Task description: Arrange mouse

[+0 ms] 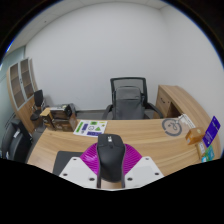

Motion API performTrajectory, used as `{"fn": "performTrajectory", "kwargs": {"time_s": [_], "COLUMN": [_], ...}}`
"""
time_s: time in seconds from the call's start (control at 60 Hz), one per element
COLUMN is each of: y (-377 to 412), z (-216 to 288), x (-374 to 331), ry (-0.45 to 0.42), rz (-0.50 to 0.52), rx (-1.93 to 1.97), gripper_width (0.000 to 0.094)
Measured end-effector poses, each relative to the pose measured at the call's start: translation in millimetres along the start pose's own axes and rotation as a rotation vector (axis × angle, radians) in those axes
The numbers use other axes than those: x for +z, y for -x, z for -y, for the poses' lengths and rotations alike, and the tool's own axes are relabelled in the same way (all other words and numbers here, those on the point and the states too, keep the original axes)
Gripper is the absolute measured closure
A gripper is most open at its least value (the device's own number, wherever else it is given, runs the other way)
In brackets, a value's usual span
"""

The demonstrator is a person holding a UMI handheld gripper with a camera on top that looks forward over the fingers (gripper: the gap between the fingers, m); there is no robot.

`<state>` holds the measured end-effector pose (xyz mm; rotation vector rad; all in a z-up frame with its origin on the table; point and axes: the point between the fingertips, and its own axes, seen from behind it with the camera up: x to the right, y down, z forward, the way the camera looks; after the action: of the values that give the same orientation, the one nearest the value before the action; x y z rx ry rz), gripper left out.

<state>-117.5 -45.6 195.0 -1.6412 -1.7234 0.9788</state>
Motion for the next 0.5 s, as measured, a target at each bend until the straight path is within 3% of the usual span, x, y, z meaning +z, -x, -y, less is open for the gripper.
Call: {"fn": "performTrajectory", "kwargs": {"time_s": [0.2,0.5], "y": [128.6,173.5], "z": [-68.3,-166.1], "x": [60.6,116.9], "ry": [0.102,0.22], "rz": [0.122,0.086], "rx": [-0.054,-0.099], "gripper_width": [0.0673,0.0665]}}
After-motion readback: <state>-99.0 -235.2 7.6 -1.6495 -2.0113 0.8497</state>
